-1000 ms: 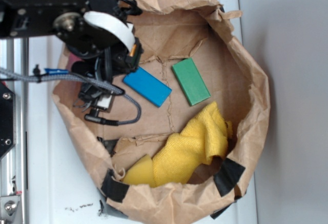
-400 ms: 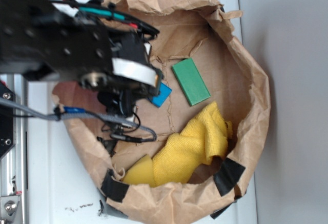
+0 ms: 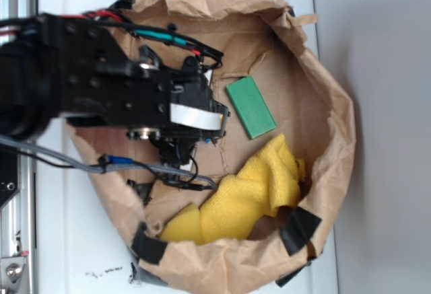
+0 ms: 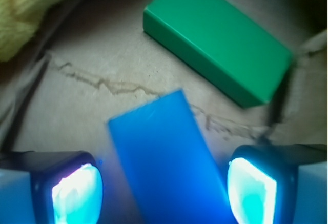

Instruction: Grab the blue block.

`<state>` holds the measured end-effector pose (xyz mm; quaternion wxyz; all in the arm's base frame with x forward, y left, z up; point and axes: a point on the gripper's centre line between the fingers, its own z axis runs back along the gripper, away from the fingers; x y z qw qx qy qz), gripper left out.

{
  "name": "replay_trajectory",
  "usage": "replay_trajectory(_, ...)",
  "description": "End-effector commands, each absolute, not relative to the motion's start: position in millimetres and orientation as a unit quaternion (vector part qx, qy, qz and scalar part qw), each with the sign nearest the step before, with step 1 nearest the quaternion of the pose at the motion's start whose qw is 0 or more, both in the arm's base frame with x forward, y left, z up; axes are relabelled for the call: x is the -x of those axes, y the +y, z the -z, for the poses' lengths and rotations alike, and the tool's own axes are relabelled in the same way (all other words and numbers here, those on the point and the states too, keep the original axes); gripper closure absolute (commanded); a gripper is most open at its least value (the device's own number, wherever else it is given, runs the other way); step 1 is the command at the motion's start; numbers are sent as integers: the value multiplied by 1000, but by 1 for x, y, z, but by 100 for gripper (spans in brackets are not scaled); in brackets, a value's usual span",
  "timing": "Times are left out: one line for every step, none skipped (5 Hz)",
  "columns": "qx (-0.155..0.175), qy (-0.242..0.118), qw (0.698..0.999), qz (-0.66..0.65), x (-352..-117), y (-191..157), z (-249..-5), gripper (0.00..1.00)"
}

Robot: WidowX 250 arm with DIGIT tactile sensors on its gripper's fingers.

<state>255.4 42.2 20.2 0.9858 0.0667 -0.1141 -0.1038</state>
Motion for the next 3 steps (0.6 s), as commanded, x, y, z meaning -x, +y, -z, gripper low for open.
replay_trajectory(-61,-128,984,108,-268,35,-23,100)
replay_trajectory(-55,-127,984,111,-267,36,-27,100)
replay_trajectory(-41,-132,983,117,-268,39,-33,100)
